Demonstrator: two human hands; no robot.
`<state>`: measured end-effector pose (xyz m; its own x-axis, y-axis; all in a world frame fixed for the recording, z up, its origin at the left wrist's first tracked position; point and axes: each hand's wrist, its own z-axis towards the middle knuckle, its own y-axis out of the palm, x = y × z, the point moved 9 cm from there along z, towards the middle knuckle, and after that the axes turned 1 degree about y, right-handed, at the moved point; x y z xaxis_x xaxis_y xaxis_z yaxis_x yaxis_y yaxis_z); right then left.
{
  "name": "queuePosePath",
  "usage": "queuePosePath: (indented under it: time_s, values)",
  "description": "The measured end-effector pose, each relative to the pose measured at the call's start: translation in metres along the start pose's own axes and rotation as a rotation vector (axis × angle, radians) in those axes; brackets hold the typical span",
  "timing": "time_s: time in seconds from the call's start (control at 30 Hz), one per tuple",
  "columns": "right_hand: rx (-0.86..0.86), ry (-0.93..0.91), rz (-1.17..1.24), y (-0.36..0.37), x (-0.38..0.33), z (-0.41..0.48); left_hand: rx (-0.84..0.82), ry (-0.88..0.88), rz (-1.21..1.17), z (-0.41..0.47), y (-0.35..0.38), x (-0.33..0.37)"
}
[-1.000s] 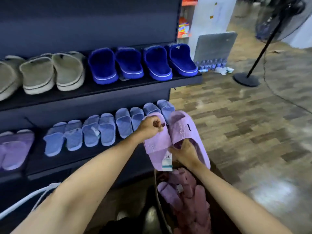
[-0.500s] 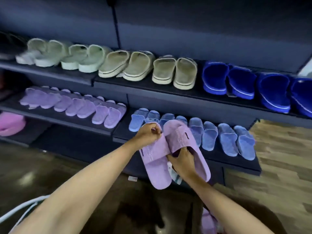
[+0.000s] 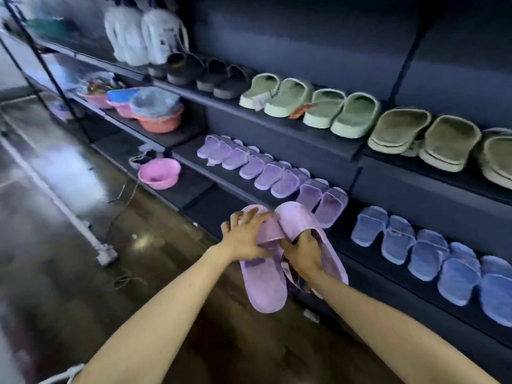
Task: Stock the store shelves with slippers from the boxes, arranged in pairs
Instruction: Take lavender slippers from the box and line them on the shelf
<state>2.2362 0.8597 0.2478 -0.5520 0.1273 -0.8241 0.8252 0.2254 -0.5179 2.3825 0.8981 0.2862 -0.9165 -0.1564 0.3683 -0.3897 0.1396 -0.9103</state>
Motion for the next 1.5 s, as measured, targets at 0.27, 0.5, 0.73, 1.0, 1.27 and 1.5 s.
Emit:
queuePosePath:
  time_s: [0.27, 0.5, 0.73, 1.0, 1.27, 1.5]
  values:
    - [-0.014, -0.008, -0.012, 0.105, -0.084, 0.055, 0.520, -0.270, -0.197, -0.013, -0.059, -0.126]
    - [-0.047, -0.027, -0.088, 0.184, -0.133, 0.143, 0.401, -0.332, -0.252, 0.067, -0.079, -0.197]
    - [-0.065, -0.037, -0.078, 0.251, -0.195, 0.230, 0.254, -0.401, -0.778, 0.168, -0.097, -0.252]
    - [-0.154, 0.075, 0.035, 0.317, -0.223, 0.289, 0.329, -0.320, -0.496, 0.232, -0.125, -0.337]
    - [0.243, 0.270, 0.529, 0.255, -0.190, 0.273, 0.099, 0.198, -0.163, 0.297, -0.121, -0.282]
    - [0.635, 0.568, 0.770, 0.155, -0.069, 0.167, -0.135, 0.584, -0.125, 0.246, -0.030, -0.133]
